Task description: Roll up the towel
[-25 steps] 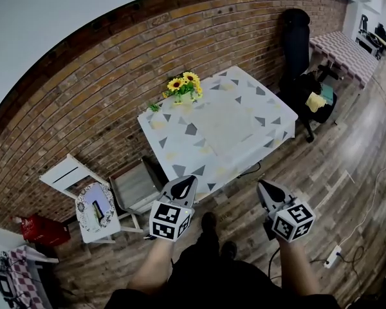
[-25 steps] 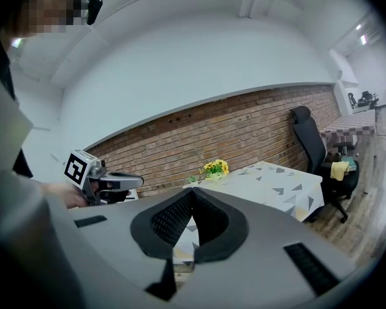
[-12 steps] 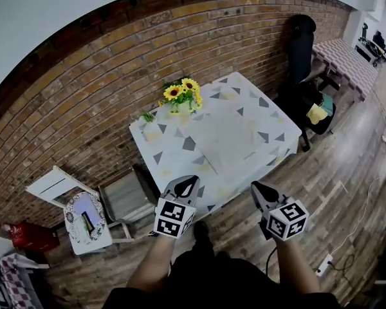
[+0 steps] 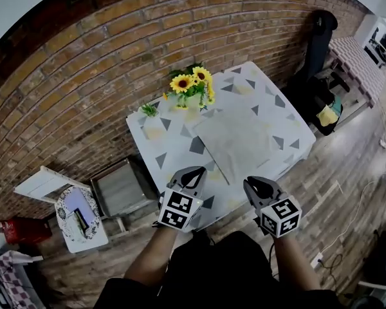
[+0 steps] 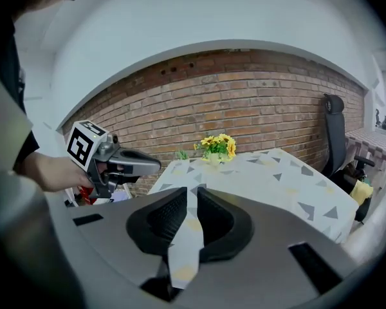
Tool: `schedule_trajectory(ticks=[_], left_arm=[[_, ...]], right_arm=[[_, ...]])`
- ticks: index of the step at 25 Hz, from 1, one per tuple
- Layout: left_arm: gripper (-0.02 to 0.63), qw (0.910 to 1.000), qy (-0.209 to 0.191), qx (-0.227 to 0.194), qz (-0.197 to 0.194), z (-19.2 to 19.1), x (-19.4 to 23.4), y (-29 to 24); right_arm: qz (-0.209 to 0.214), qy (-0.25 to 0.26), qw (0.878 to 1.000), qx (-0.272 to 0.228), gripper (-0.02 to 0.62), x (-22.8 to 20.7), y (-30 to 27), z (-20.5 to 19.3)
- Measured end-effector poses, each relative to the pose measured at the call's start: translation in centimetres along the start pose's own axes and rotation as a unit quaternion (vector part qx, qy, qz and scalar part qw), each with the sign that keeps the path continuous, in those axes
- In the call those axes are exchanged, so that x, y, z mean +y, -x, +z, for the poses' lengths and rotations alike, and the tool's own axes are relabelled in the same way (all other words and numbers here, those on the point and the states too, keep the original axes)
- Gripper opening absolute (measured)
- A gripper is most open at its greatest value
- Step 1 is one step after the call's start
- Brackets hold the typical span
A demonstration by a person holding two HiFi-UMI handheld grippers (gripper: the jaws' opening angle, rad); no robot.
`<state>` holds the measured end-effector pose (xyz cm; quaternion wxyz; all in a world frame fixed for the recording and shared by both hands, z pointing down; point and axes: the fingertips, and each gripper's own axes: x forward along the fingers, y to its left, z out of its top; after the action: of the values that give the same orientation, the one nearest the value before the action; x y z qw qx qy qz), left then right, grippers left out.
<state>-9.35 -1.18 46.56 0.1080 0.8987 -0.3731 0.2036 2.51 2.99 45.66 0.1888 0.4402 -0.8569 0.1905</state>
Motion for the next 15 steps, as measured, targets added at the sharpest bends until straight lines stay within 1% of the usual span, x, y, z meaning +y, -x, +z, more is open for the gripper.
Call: schedule_trajectory(ticks=[5,8,10,12,15], left_arm=[[0.020,0.9990,0.003,0.034,-0.029,-1.9,-0.3,-3.3],[0.021,0.9969,-0.008,0.058,-0.053,-3.0,-1.7,-5.4],[0.021,0.9952,-0.015,0.072,-0.065,-3.7,-2.4,-6.5],[0.021,0.9934,-0.018,0.088,-0.071,-4.4,-2.8,-7.4],[0.023,0.9902,-0.027,0.117,-0.072,-5.8,-2.9,-8.7]], right_arm=[[-0.003,0.016,0.999,0.043,0.084,-1.3,-2.2,-2.7],[0.013,0.026,0.997,0.078,0.106,-1.6,-3.3,-4.6],[0.026,0.044,0.994,0.100,0.120,-1.8,-4.2,-6.0],[0.037,0.064,0.990,0.120,0.132,-1.9,-5.1,-7.4],[0.050,0.078,0.985,0.144,0.143,-2.1,-6.2,-9.2]])
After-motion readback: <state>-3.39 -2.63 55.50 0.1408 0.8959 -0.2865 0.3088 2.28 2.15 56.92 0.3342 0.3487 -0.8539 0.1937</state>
